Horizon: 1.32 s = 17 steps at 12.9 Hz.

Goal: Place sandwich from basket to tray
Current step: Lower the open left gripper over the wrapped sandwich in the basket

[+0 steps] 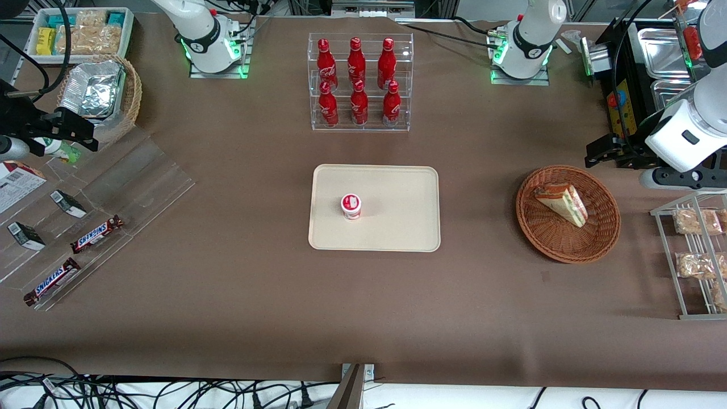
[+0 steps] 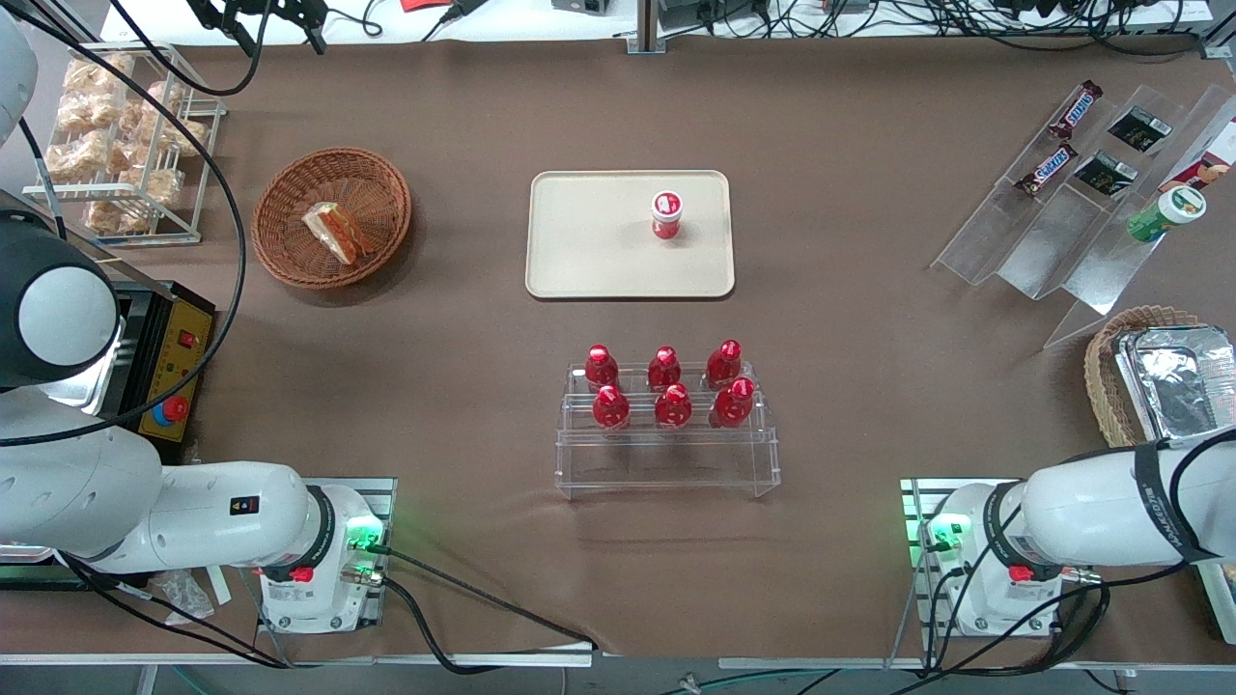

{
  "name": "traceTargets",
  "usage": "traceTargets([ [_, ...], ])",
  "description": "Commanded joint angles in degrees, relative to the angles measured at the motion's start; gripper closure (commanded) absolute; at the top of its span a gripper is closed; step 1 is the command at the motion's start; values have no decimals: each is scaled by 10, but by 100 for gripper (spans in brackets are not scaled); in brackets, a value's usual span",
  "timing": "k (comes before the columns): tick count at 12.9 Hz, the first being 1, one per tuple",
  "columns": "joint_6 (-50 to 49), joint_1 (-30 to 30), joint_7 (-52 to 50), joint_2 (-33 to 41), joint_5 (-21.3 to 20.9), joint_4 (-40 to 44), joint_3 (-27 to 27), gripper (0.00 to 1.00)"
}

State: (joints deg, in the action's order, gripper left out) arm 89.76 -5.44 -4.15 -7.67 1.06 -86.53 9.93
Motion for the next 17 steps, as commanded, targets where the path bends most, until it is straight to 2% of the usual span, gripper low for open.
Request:
traceTargets([
  [1,0,1,4,1,0,6,-2,0],
  [5,3,-7,2,-13,-20,0,-4,0],
  [8,50,-11,-6,-13,-20,-51,-5,0],
  [10,87,-25,-36,-10,-22,-90,-4,0],
  [12,133,-28,-82,-8,-43,-133,-4,0],
  [17,253,-47,-206,8,-46,-245,-4,0],
])
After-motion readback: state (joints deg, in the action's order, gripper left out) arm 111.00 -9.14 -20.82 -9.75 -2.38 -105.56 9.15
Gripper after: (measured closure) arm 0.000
